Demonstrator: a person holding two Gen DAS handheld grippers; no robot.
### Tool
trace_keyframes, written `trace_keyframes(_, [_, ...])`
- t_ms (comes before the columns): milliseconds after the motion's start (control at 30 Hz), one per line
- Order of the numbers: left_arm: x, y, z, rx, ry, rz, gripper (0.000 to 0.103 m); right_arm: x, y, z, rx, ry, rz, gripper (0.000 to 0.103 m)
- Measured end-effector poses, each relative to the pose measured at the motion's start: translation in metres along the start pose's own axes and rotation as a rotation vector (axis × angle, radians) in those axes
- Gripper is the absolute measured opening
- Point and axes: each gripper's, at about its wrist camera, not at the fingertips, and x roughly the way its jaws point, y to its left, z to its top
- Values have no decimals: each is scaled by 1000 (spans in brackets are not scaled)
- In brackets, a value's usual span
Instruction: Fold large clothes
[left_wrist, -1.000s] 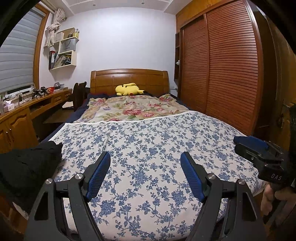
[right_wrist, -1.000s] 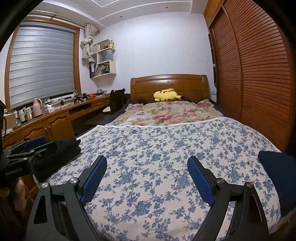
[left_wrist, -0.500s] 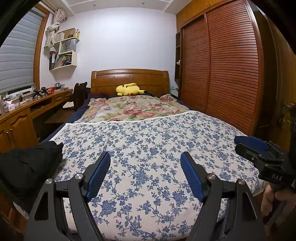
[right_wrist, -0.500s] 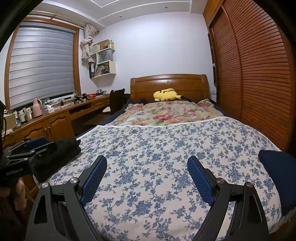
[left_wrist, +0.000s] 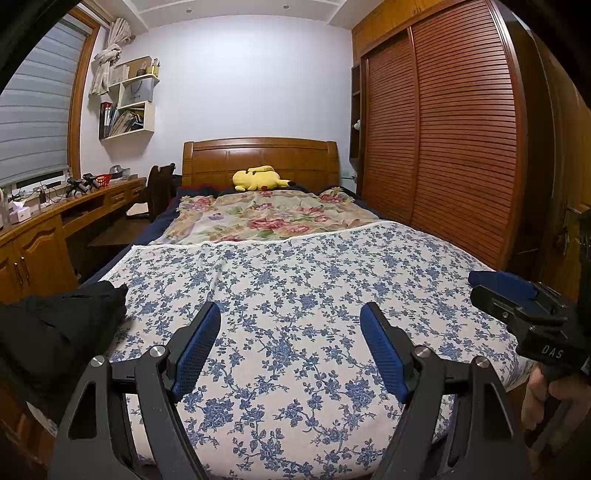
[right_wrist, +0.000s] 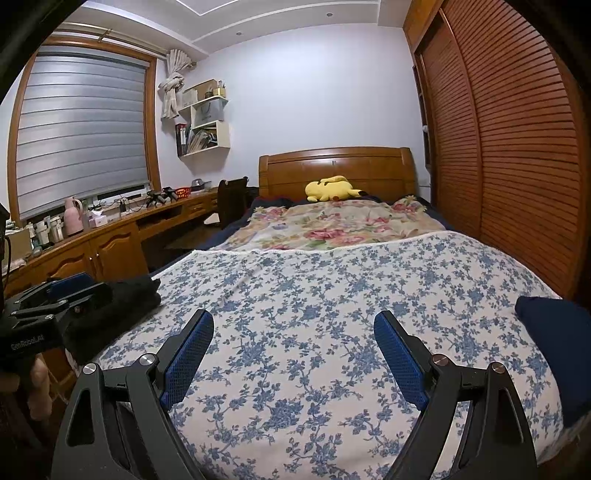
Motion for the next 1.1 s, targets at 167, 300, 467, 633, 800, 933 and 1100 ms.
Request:
trace_keyframes(167, [0,0,0,1,0,0,79,0,0,-1,0,-1,0,89])
trace_keyframes(300, [0,0,0,0,0,0,79,1,0,-1,0,-1,-1,89])
trace_keyframes(467, [0,0,-1,1,-2,1,79,1,-1,-1,1,-1,0,89])
trace_keyframes(633, [0,0,-1,0,-2,0,79,1,-1,-1,-1,-1,2,89])
trace_keyframes(800, [0,0,-1,0,-1,0,79,1,-1,-1,0,-1,1,89])
trace_keyframes(933, [-1,-1,-1,0,-2,0,79,0,-1,-2,0,-1,1,89])
trace_keyframes(1100, [-1,-1,-1,0,-2,1,79,1,-2,-2,-1,-2,2,89])
